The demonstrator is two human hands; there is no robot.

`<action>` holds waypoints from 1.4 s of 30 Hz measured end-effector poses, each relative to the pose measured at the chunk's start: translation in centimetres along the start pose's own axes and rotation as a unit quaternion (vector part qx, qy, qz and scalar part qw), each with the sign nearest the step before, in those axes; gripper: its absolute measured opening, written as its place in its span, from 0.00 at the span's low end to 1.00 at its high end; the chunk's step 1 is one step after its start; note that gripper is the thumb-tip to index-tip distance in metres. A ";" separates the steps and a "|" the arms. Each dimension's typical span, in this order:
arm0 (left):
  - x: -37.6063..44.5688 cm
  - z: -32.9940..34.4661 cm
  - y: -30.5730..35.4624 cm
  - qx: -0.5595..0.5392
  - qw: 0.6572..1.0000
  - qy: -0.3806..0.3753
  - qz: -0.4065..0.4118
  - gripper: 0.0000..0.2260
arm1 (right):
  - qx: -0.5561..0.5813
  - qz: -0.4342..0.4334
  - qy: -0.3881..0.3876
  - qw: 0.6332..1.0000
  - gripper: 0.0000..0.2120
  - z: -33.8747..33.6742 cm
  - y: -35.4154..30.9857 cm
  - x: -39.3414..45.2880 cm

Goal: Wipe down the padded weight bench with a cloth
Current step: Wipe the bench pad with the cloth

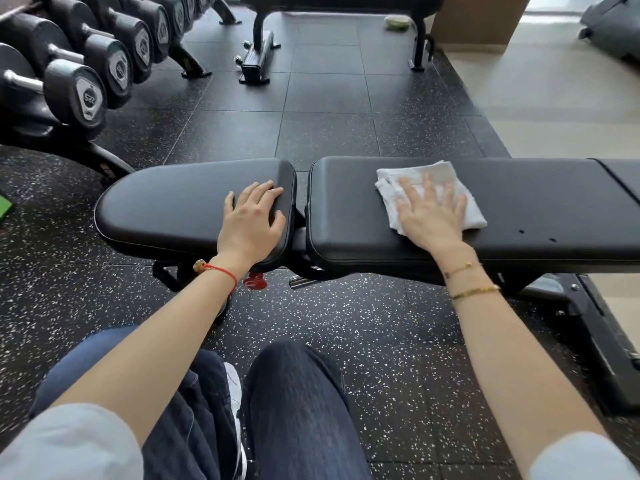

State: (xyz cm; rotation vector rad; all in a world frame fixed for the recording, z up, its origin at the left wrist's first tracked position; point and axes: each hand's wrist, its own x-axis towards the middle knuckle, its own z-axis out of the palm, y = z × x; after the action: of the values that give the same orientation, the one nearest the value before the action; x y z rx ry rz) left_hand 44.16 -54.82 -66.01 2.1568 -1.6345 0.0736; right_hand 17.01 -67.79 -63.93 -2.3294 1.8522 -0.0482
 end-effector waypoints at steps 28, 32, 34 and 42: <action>1.0 2.2 11.8 -0.084 0.993 -0.041 0.073 0.18 | -0.005 -0.072 0.045 0.996 0.26 1.7 0.9 -5.9; 1.3 2.4 12.3 -0.072 0.991 -0.052 0.097 0.19 | 0.008 -0.056 0.057 0.997 0.25 1.9 2.2 -7.1; 2.1 2.4 11.9 -0.062 0.989 -0.061 0.116 0.19 | 0.018 -0.016 0.059 0.998 0.24 1.2 2.4 -5.4; 2.3 2.8 12.2 -0.071 0.983 -0.094 0.140 0.19 | 0.020 0.063 0.042 0.997 0.25 1.1 1.1 -3.8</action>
State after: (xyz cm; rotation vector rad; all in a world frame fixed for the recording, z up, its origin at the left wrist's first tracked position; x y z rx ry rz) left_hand 32.95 -60.45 -64.13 1.8627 -1.9785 -0.1622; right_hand 15.24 -64.26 -64.88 -2.2096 2.0145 -0.1678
